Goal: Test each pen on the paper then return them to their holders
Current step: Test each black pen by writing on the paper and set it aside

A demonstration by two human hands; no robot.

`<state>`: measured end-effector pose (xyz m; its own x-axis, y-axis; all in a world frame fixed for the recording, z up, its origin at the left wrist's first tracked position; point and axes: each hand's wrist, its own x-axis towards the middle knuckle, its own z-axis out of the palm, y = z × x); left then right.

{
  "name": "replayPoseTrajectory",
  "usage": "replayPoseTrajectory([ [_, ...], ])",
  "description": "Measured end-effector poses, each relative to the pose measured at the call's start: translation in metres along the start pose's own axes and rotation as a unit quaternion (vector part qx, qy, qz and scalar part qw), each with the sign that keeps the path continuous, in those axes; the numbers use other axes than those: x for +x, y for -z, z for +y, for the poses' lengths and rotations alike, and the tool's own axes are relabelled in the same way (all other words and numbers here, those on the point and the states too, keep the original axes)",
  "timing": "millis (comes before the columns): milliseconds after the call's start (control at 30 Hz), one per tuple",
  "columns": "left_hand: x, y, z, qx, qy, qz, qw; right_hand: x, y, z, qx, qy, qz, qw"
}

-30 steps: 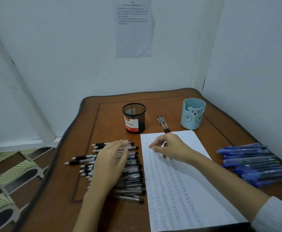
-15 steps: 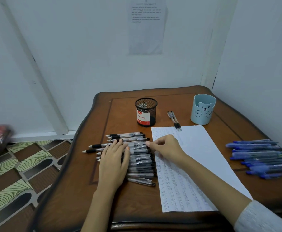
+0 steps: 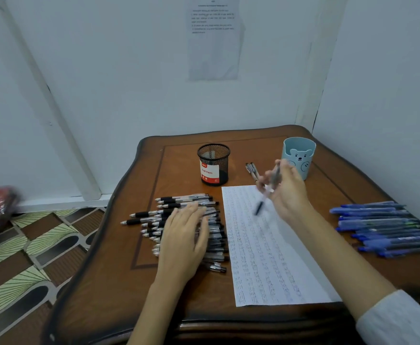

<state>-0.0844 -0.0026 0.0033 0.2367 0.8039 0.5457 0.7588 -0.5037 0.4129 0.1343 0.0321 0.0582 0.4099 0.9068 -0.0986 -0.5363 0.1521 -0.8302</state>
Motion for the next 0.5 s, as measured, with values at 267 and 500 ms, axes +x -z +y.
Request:
replayPoseTrajectory([
  [267, -0.004, -0.035, 0.054, 0.002, -0.075, -0.118, 0.990, 0.011, 0.051, -0.030, 0.117, -0.131, -0.030, 0.984],
  [500, 0.011, -0.061, 0.062, 0.052, -0.086, -0.191, 0.977, 0.003, 0.069, -0.035, 0.093, -0.115, -0.033, 0.988],
])
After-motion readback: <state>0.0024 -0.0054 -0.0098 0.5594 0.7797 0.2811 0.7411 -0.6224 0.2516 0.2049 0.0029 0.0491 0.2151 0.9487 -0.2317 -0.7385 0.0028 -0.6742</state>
